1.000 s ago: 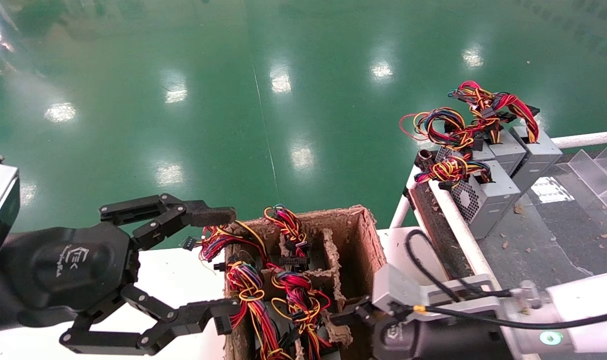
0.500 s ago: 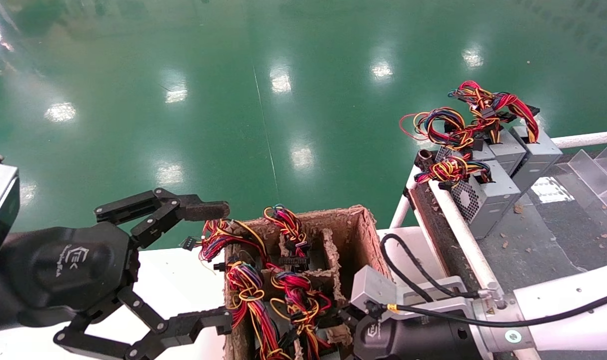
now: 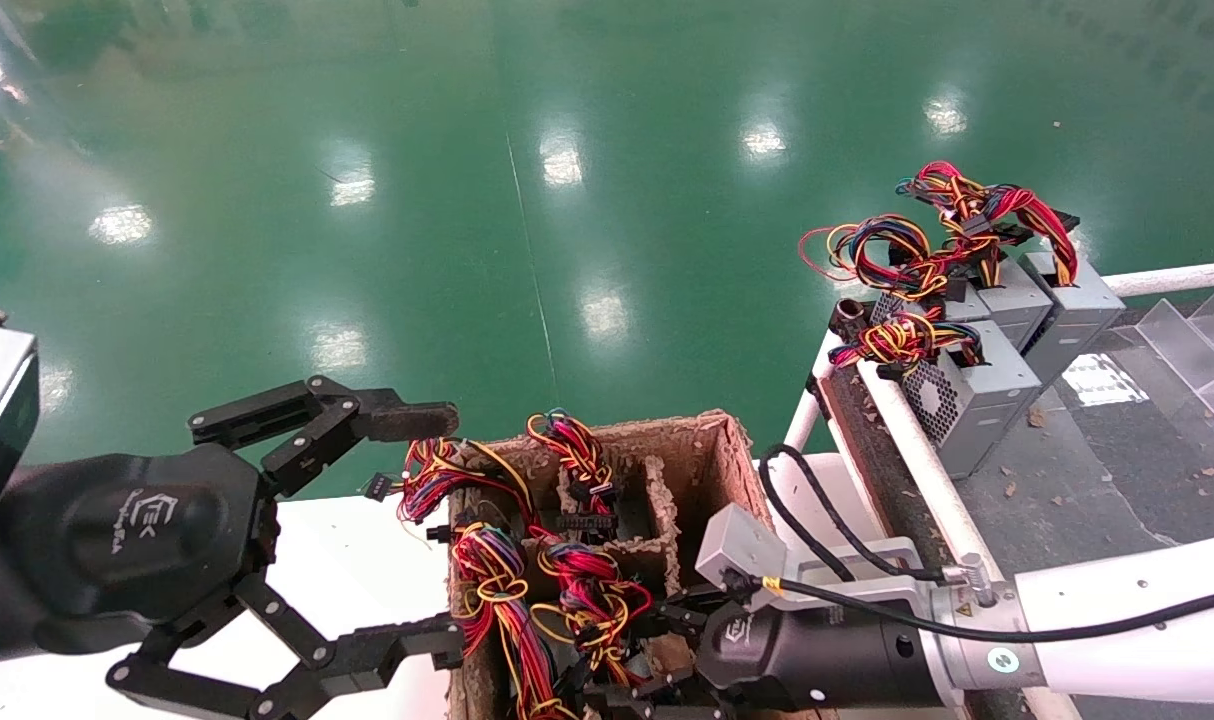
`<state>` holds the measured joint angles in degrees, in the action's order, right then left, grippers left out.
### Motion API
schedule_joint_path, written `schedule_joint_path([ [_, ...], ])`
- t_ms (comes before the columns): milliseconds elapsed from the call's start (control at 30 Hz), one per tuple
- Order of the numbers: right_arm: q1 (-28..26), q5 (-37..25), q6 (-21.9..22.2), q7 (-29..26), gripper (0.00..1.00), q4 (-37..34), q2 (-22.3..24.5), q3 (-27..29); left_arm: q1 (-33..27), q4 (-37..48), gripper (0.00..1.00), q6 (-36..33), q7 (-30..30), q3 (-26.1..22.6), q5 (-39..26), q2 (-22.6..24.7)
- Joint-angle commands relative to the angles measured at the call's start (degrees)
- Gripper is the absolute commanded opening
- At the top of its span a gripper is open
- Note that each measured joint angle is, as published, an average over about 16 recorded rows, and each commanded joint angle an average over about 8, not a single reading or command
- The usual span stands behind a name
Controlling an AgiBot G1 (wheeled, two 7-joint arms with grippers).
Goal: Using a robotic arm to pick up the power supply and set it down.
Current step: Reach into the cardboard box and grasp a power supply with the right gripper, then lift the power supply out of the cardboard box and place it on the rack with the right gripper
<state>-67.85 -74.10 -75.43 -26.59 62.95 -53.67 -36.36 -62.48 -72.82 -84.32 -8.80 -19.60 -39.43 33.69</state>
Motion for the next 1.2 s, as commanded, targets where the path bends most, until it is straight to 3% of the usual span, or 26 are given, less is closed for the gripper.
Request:
schedule_joint_path([
  [33, 0.26, -0.16, 0.88, -0.48, 0.00, 0.36, -0.07, 0.10, 0.00, 0.00, 1.00, 0.00, 0.00, 0.00, 0.00, 0.00],
  [500, 1.96, -0.03, 3.29, -1.30, 0.00, 1.95, -0.10, 0.55, 0.00, 0.00, 1.00, 0.01, 0.01, -0.02, 0.01, -0.01],
  [1200, 3.73, 9.89, 1.39, 2.32, 0.00, 4.42, 4.70, 6.69, -0.01, 0.00, 1.00, 0.02, 0.02, -0.04, 0.03, -0.01],
])
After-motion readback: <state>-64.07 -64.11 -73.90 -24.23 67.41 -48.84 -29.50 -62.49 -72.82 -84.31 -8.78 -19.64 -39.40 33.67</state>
